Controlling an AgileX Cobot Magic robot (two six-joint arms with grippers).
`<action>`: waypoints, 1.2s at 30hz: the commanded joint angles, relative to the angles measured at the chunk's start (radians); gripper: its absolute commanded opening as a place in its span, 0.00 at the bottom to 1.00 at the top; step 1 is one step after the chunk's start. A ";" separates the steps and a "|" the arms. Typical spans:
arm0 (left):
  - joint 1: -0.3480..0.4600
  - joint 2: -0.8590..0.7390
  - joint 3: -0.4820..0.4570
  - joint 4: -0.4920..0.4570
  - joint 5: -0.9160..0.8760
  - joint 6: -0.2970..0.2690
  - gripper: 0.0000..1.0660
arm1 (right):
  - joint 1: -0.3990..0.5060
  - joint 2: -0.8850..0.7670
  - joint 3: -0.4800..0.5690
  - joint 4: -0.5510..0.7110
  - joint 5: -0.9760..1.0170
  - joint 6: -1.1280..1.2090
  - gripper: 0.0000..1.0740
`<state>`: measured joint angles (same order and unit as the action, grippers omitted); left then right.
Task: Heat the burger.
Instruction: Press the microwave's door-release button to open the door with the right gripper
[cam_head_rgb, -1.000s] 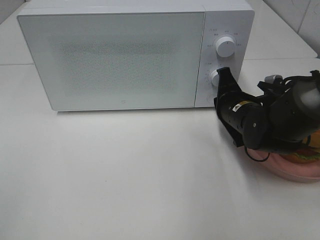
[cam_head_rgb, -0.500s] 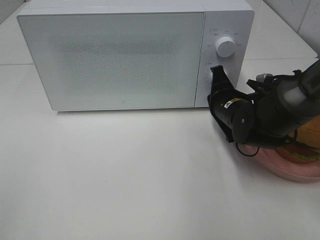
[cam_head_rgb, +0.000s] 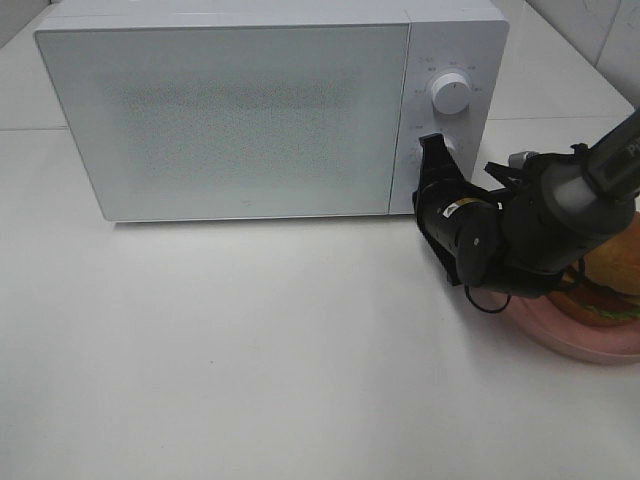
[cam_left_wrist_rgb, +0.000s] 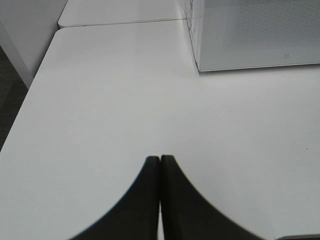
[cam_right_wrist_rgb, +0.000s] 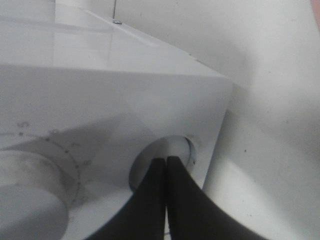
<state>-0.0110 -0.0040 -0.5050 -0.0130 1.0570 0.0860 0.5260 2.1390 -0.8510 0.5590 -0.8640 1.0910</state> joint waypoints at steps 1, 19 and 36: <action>-0.003 -0.020 0.002 -0.003 -0.015 -0.002 0.00 | -0.003 -0.003 -0.046 -0.019 -0.054 -0.015 0.00; -0.003 -0.020 0.002 -0.003 -0.015 -0.002 0.00 | -0.004 0.014 -0.129 -0.022 -0.077 -0.024 0.00; -0.003 -0.020 0.002 -0.003 -0.015 -0.002 0.00 | -0.004 -0.056 -0.038 -0.048 0.020 -0.021 0.00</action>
<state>-0.0110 -0.0040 -0.5050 -0.0130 1.0570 0.0860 0.5220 2.1270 -0.8930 0.6050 -0.7850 1.0840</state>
